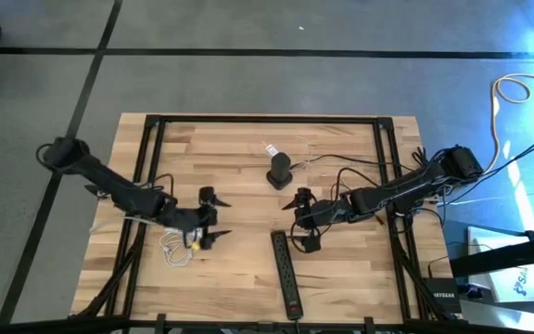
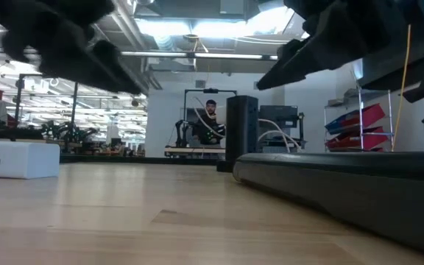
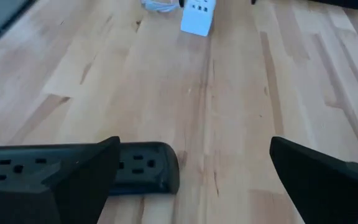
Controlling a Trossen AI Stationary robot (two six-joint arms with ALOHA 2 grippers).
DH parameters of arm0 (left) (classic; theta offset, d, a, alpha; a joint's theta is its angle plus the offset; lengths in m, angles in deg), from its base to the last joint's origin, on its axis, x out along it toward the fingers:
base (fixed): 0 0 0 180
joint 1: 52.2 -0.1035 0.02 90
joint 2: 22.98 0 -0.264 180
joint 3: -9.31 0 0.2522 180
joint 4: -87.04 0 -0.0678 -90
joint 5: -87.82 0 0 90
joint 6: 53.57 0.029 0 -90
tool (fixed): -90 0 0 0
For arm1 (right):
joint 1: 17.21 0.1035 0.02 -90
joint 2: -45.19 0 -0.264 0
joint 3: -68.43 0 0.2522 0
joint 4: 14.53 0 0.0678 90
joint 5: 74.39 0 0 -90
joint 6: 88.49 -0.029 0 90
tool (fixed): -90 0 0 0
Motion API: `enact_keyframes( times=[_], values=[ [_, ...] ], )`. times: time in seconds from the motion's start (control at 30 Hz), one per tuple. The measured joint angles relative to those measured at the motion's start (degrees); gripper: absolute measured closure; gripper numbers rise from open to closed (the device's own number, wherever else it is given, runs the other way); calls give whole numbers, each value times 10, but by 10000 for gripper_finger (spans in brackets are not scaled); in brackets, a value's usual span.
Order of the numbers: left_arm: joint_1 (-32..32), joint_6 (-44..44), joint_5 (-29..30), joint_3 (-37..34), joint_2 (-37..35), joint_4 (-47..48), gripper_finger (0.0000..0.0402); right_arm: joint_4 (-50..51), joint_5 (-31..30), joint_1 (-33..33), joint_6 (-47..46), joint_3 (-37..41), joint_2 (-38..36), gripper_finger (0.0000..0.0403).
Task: Insert USB
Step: Insert the white USB cable into the white outlet extension
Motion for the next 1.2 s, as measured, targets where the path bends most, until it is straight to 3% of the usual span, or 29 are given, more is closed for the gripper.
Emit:
enact_keyframes(
  times=[0.07,0.3,0.4,0.53,0.67,0.8,0.93,1.2],
  values=[
    [30,-82,7,40,-2,112,50,-1,2,0,0,0,0,8],
    [128,-380,-55,173,1,449,50,0,3,0,-1,0,0,8],
    [148,-515,-142,225,2,590,50,-1,3,0,-2,0,0,8],
    [163,-671,-255,241,3,699,50,-1,3,0,-2,0,0,8],
    [181,-696,-280,214,4,662,50,-2,3,0,-2,0,0,8],
    [186,-657,-270,170,5,554,50,-1,3,0,-2,0,0,8],
    [210,-659,-269,129,5,570,50,-1,-4,0,-2,0,0,8],
    [268,-750,-309,78,5,550,50,-1,-12,0,-5,0,0,8]
  ],
)
